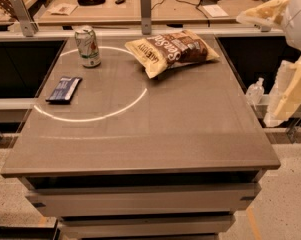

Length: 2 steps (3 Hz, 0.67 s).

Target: Move rxbar chocolate near 7up can

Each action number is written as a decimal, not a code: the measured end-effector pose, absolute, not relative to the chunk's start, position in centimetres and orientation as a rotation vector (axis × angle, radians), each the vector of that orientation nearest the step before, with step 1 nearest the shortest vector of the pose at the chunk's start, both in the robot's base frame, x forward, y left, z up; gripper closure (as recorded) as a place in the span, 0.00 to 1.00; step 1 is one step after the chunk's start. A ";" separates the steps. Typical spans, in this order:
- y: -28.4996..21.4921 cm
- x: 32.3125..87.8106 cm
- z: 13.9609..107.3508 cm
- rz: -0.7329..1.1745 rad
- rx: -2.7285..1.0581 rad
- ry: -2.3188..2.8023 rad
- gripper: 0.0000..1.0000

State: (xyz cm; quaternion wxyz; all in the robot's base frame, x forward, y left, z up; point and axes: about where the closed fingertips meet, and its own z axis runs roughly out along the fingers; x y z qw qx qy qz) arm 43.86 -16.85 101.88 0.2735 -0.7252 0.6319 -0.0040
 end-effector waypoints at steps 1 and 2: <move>-13.5 41.9 102.1 0.054 -2.019 1.458 0.00; -9.6 39.6 100.9 0.037 -2.057 1.259 0.00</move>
Offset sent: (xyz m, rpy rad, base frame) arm -0.0659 0.1233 -0.0562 0.0007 -0.4723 0.7788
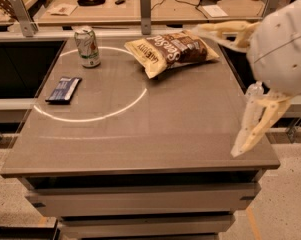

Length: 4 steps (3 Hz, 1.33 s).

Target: Move rxbar chocolate near 7up can

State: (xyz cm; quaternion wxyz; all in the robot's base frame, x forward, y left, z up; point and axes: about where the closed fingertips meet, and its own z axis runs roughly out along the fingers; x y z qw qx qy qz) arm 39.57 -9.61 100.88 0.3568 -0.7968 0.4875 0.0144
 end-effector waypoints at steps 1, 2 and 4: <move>-5.3 37.6 98.6 -0.048 -2.067 1.110 0.00; -1.6 38.1 95.2 -0.149 -2.103 0.955 0.00; -1.0 39.4 96.6 -0.291 -2.109 0.864 0.00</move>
Offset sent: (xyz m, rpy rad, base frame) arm 0.0424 0.1185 -0.0787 -0.0722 -0.6373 0.2330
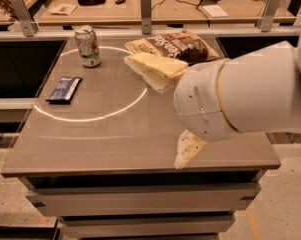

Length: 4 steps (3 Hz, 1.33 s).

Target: Move rxbar chocolate near 7up can

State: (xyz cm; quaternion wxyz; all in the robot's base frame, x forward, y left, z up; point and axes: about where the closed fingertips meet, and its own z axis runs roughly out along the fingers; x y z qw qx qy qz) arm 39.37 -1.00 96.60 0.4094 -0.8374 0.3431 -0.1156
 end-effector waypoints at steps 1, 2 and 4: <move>0.2 40.9 97.0 -0.338 -2.131 0.828 0.00; 2.5 42.5 97.5 -0.359 -2.131 0.718 0.00; 8.0 45.3 98.1 -0.336 -2.129 0.485 0.00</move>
Offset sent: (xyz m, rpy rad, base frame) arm 0.0537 0.0574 0.0016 -0.0221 -0.1784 0.2196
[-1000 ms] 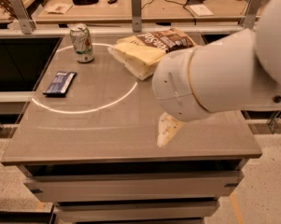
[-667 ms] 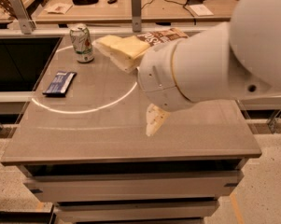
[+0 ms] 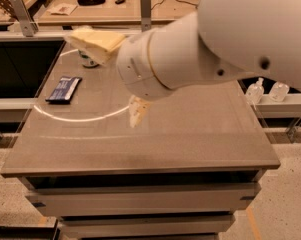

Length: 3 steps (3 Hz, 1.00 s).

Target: Move rxbar chocolate near 7up can

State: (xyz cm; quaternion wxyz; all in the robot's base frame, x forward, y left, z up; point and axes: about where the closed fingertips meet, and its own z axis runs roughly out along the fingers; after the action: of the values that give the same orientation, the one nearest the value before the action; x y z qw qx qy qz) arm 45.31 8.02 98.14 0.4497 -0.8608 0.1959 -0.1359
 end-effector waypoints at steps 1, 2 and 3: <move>10.5 47.7 98.7 -0.338 -2.206 0.429 0.00; 12.0 50.8 98.6 -0.342 -2.308 0.349 0.00; 12.8 53.4 98.1 -0.349 -2.352 0.272 0.00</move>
Offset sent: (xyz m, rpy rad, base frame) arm 0.1002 0.0539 0.0021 -0.3216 -0.0222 0.1902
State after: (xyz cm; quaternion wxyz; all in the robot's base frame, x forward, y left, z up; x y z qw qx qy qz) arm 53.42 12.77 98.12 0.3656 -0.9147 0.1058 -0.1358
